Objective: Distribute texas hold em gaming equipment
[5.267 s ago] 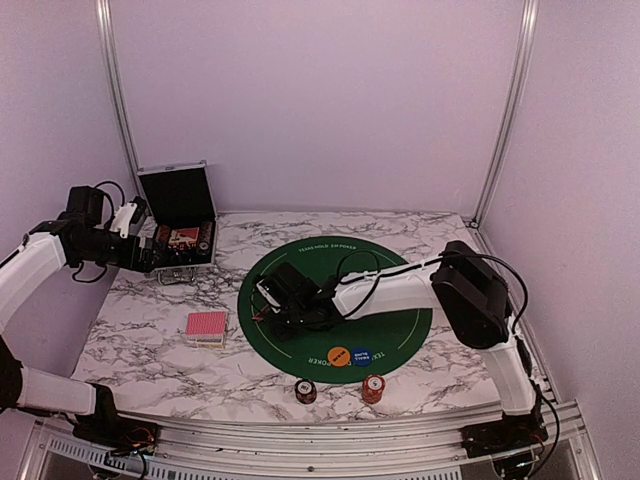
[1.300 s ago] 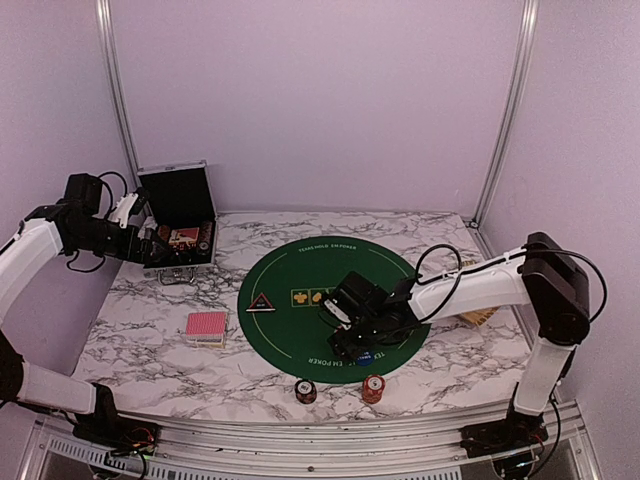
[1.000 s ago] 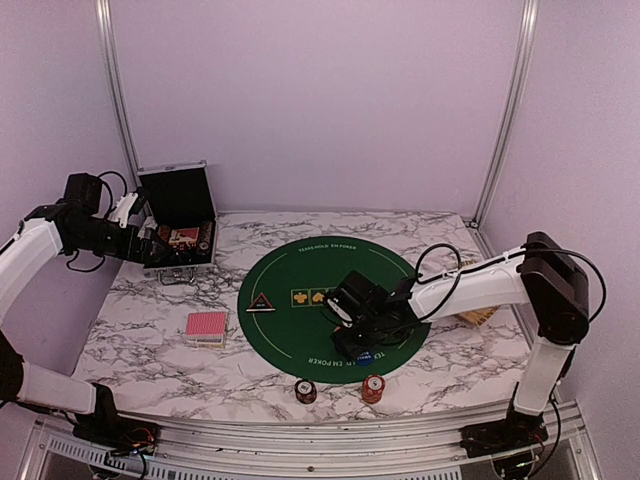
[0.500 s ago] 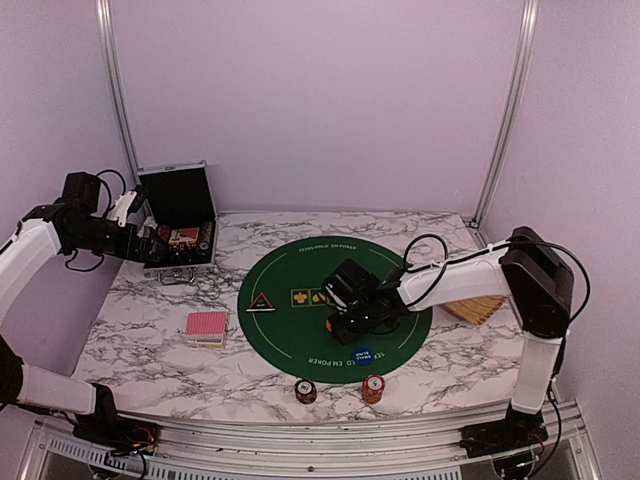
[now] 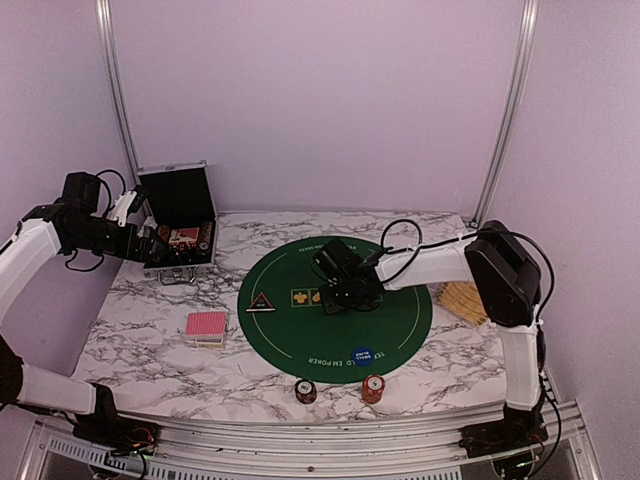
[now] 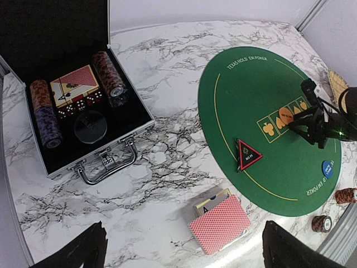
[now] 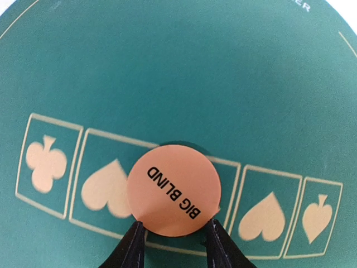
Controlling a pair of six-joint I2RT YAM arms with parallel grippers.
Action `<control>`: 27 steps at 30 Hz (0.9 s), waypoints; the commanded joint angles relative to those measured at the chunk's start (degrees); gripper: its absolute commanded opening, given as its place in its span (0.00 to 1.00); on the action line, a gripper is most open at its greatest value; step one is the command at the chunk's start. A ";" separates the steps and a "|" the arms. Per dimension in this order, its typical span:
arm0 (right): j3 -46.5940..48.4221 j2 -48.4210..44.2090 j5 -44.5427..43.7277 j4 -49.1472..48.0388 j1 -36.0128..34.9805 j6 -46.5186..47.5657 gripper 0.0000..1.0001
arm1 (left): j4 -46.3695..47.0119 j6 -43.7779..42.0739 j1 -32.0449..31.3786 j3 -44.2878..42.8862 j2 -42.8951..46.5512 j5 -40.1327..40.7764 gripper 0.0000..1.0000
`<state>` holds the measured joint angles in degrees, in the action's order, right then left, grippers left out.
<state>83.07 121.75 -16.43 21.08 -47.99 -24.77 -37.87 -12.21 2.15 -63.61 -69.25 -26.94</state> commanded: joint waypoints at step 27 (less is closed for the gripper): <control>16.65 7.46 1.82 5.84 9.32 8.74 0.58 | -2.83 -0.52 0.27 -2.82 0.85 0.18 0.99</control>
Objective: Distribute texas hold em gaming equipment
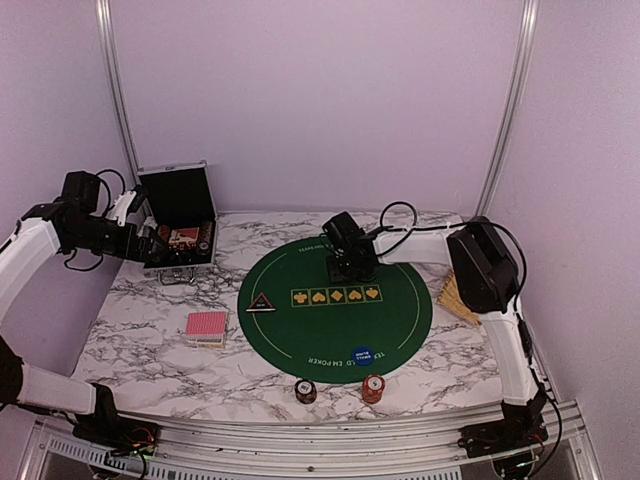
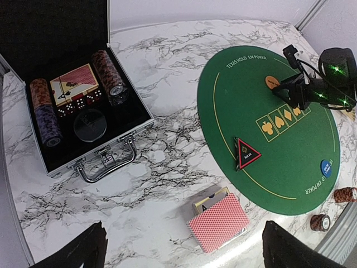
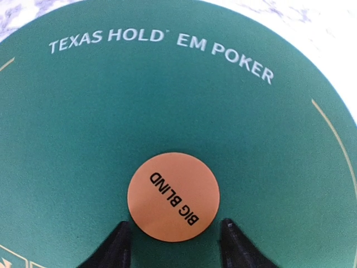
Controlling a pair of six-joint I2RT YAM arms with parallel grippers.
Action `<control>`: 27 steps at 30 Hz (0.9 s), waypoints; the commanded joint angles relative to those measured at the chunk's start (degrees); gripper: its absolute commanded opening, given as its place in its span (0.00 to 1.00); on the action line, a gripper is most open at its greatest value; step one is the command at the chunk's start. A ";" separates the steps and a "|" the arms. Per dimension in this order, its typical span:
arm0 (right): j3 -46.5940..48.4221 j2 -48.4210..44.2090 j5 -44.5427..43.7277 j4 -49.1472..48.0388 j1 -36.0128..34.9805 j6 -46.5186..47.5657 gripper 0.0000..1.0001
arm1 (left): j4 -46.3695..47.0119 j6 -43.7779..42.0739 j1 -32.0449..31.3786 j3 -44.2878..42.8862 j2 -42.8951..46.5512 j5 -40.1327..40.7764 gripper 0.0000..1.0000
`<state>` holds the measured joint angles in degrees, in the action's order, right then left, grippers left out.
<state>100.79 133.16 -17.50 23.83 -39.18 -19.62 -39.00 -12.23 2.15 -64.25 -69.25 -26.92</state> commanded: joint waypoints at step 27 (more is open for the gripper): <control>-34.74 -29.89 19.07 11.46 -11.97 9.02 0.82 | -2.94 -0.96 0.27 -2.68 0.17 -1.74 0.99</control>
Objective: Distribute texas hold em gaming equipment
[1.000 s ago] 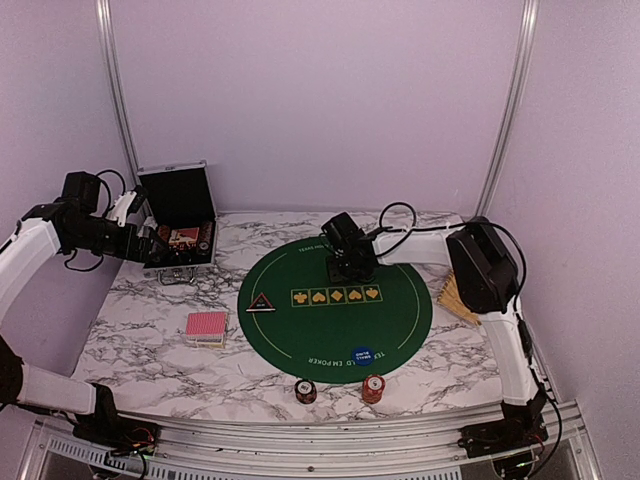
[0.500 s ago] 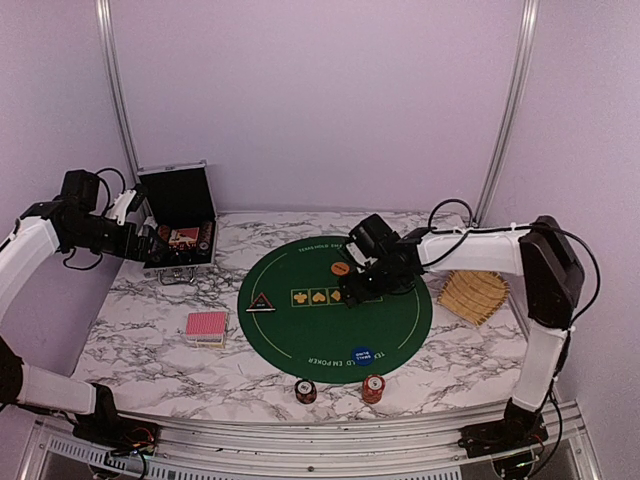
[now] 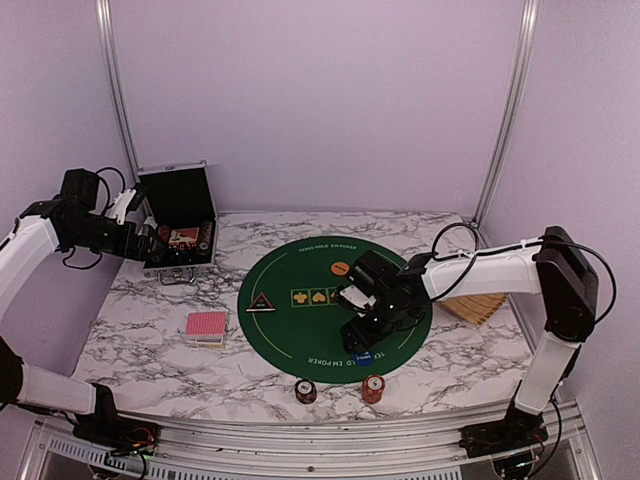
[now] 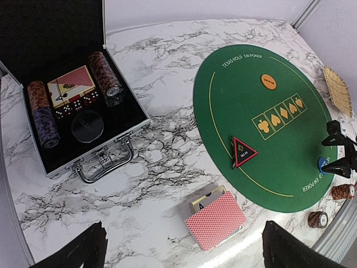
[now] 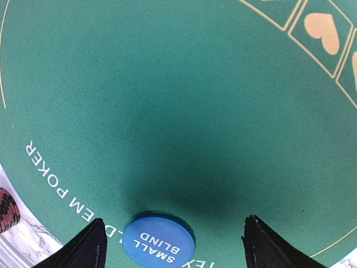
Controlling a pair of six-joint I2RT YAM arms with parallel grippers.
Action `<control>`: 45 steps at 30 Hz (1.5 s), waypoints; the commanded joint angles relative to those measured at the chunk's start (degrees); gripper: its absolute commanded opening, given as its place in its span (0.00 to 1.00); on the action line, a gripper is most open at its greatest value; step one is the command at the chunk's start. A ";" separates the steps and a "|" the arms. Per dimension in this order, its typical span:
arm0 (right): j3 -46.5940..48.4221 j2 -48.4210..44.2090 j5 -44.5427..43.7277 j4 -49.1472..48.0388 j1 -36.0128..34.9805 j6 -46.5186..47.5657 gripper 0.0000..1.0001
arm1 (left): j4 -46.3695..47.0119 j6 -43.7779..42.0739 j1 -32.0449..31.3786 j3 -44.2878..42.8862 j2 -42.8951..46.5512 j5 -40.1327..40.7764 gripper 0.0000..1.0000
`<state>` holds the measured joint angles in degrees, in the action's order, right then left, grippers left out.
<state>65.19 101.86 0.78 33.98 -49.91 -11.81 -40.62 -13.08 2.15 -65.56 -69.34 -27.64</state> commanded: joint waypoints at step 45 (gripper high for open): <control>0.43 -13.47 -4.26 13.80 -3.57 -3.09 0.86 | -1.40 0.07 0.28 -2.33 -0.32 -1.10 0.99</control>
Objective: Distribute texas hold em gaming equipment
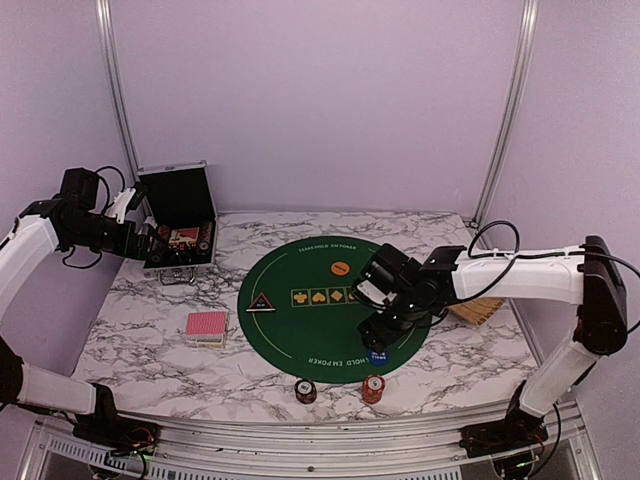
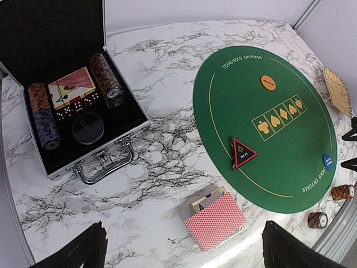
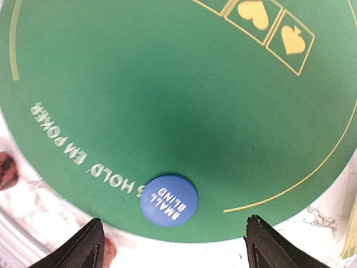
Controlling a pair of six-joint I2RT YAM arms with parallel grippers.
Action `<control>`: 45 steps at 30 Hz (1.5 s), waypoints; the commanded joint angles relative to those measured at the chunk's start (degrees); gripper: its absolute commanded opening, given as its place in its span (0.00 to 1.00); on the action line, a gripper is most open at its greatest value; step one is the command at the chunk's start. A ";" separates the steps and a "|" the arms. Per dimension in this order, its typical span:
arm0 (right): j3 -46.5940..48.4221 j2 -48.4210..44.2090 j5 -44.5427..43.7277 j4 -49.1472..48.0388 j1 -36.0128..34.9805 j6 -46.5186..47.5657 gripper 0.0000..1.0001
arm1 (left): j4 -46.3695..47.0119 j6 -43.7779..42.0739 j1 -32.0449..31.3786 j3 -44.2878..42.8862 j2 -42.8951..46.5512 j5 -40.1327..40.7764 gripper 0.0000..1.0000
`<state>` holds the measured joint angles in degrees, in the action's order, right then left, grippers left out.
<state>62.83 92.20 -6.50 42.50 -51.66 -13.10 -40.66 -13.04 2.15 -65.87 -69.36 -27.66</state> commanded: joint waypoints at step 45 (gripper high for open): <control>-3.94 -1.79 10.27 3.10 -12.41 -3.78 0.57 | -2.92 -1.20 0.27 -2.95 0.29 -0.21 0.99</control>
<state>58.87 90.94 3.49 46.22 -63.59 -16.29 -41.93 -13.52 2.15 -66.81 -69.38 -27.59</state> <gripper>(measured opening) 0.590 0.989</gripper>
